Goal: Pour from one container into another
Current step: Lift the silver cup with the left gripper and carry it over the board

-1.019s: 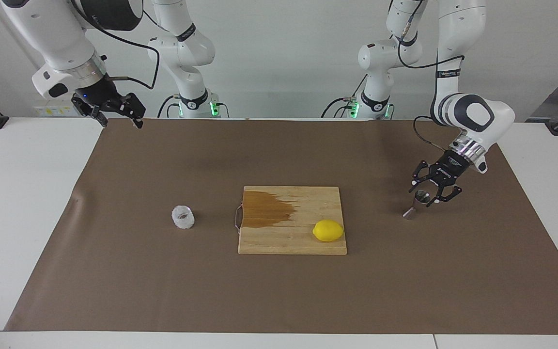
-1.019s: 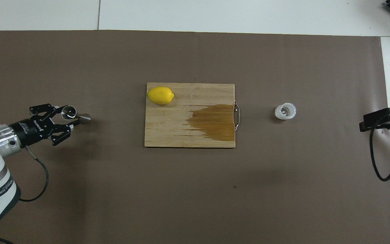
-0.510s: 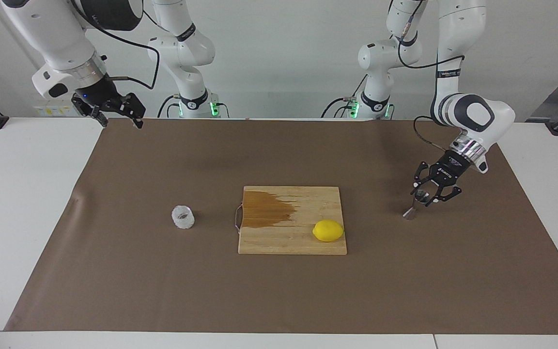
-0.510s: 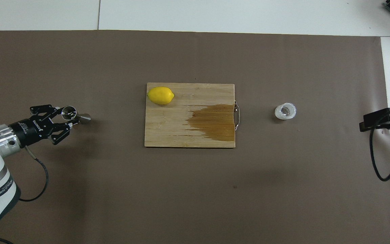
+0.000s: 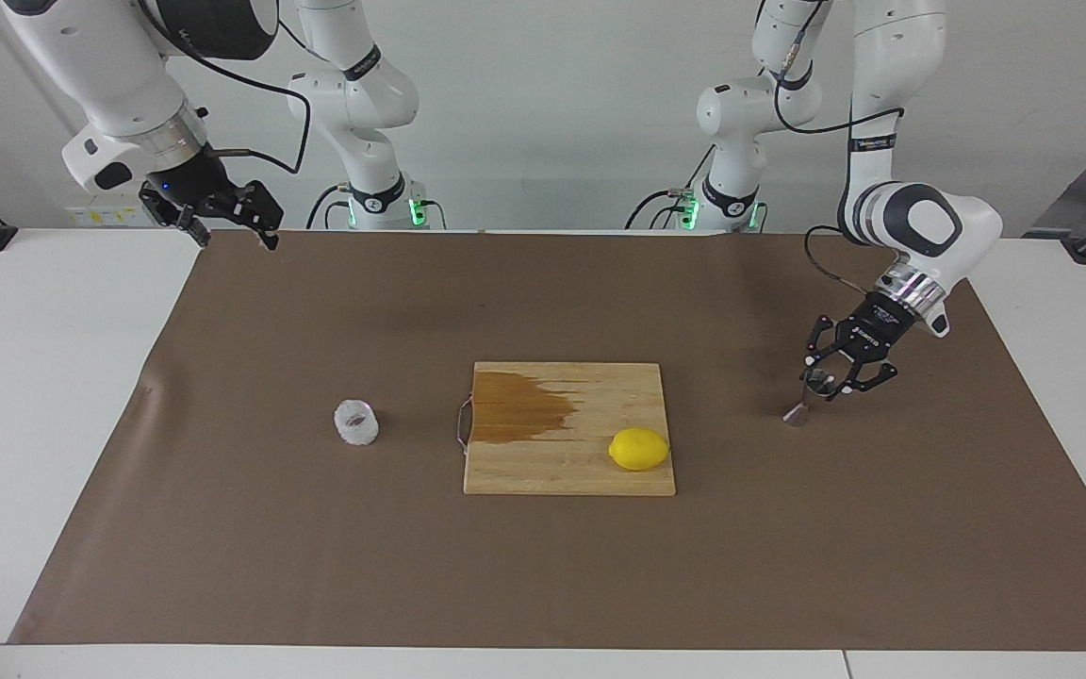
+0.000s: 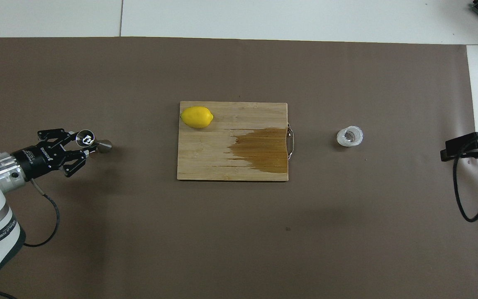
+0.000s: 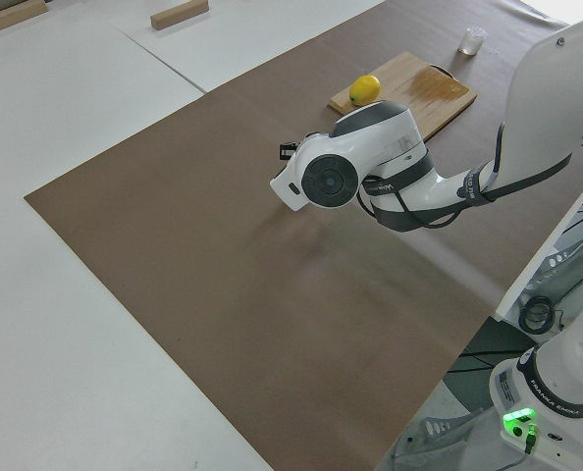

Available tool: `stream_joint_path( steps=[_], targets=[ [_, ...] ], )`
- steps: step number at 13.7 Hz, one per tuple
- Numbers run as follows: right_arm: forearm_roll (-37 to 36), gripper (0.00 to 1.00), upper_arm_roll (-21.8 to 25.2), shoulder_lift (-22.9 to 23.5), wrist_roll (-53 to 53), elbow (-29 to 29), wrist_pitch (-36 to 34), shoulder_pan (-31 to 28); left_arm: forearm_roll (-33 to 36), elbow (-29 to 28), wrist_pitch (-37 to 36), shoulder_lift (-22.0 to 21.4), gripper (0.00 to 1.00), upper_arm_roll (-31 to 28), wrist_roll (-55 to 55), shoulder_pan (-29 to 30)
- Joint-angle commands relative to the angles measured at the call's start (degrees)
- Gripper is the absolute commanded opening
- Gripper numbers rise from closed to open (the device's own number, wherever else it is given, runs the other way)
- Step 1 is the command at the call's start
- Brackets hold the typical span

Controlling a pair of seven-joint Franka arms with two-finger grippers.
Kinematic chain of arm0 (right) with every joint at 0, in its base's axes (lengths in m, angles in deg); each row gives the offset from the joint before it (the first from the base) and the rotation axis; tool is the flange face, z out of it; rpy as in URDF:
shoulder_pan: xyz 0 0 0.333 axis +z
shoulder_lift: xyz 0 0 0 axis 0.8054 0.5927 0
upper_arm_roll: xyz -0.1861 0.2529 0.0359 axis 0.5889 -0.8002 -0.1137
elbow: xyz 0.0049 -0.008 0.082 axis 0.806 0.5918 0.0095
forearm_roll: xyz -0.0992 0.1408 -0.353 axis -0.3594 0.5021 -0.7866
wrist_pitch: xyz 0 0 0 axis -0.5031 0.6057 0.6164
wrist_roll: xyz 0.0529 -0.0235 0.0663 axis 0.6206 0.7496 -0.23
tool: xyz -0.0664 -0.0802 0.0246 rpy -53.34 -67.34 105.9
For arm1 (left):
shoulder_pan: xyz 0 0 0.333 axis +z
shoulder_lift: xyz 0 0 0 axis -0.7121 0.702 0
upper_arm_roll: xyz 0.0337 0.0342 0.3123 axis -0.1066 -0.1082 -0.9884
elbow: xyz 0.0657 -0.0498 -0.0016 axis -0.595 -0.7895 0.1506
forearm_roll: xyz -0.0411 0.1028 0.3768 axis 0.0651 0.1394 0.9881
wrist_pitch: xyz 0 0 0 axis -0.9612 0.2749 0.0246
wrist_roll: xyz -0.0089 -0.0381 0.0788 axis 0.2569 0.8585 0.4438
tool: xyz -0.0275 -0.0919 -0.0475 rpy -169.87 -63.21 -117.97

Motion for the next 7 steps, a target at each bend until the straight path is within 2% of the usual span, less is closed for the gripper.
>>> stream_joint_path(
  steps=[1, 7],
  targets=[
    [-0.2, 1.00, -0.6, 0.3, -0.7, -0.7, -0.7, -0.9, -1.2, 1.1, -0.6, -0.3, 0.00, -0.2, 0.6, -0.7],
    [-0.2, 1.00, -0.6, 0.3, -0.7, -0.7, -0.8, -0.9, -0.9, 5.0, -2.6, -1.1, 0.00, 1.3, 5.2, -2.5]
  ],
)
